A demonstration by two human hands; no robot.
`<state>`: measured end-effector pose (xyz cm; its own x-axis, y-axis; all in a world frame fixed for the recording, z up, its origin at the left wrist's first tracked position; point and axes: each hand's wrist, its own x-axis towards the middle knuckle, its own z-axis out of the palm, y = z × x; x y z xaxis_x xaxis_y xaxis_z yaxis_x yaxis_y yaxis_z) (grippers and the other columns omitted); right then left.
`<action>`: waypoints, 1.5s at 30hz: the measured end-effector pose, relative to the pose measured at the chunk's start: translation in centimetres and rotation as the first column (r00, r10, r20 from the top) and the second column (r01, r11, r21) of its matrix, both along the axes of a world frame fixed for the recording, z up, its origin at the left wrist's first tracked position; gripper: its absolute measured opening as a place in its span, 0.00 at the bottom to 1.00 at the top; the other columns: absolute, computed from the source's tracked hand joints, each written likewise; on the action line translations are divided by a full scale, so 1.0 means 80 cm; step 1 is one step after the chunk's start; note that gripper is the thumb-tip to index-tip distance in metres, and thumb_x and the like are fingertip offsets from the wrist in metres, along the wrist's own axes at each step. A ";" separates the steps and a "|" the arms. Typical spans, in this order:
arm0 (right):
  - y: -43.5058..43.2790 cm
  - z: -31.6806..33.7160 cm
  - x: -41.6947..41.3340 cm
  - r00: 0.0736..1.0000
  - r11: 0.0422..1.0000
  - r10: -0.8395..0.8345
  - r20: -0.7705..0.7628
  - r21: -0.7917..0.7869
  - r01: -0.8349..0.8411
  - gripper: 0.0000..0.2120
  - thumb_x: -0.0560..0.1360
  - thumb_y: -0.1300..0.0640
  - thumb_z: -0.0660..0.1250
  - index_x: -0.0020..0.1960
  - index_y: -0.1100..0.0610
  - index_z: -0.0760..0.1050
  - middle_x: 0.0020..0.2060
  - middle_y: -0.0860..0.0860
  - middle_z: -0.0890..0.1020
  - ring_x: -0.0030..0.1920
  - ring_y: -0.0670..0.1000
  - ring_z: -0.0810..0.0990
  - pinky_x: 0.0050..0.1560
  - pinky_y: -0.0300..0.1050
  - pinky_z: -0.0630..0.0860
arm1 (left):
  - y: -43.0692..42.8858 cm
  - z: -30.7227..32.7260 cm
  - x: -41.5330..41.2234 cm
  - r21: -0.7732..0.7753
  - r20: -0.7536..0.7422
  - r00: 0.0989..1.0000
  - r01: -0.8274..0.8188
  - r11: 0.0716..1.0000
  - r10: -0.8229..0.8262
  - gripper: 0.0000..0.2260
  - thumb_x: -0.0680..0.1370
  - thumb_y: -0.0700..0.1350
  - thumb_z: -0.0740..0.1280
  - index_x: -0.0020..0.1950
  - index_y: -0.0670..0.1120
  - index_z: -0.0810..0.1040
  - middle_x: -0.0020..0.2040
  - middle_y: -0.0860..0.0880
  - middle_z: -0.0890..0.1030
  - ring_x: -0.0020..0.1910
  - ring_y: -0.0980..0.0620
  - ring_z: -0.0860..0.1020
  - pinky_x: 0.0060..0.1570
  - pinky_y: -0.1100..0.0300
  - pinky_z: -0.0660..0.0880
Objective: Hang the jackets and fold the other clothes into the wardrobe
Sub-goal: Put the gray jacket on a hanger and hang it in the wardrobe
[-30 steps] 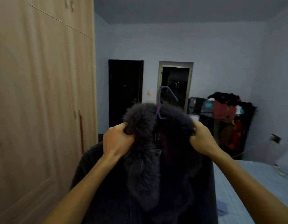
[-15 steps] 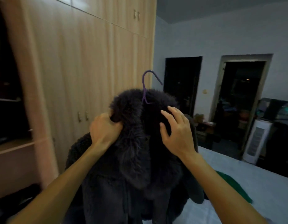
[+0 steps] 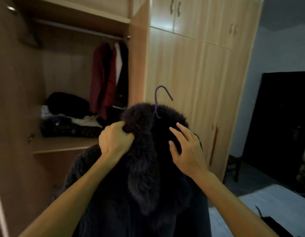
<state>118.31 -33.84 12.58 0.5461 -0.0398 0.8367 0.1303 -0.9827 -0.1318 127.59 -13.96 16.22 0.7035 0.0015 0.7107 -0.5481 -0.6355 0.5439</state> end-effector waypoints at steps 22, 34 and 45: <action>0.279 0.074 0.350 0.910 0.877 0.393 0.130 0.246 -0.413 0.19 0.79 0.50 0.61 0.69 0.50 0.69 0.68 0.45 0.70 0.68 0.43 0.66 0.69 0.42 0.63 | 0.303 0.061 0.248 -0.112 -0.076 0.936 -0.351 0.930 0.344 0.05 0.71 0.49 0.66 0.37 0.50 0.76 0.30 0.52 0.76 0.29 0.50 0.73 0.31 0.58 0.67; 0.266 0.112 0.574 0.843 0.822 0.523 0.129 0.187 -0.538 0.18 0.79 0.51 0.61 0.69 0.49 0.70 0.68 0.45 0.70 0.68 0.44 0.65 0.69 0.42 0.61 | 0.285 0.126 0.438 -0.117 -0.052 0.899 -0.439 0.891 0.436 0.04 0.69 0.47 0.66 0.36 0.48 0.74 0.30 0.52 0.77 0.30 0.51 0.73 0.31 0.58 0.65; 0.268 0.188 0.799 0.736 0.721 0.656 0.166 0.151 -0.676 0.18 0.80 0.50 0.59 0.69 0.48 0.69 0.68 0.44 0.70 0.68 0.41 0.65 0.69 0.41 0.61 | 0.298 0.205 0.626 -0.116 -0.039 0.861 -0.508 0.854 0.507 0.04 0.73 0.47 0.66 0.44 0.48 0.77 0.34 0.51 0.77 0.30 0.53 0.72 0.30 0.58 0.65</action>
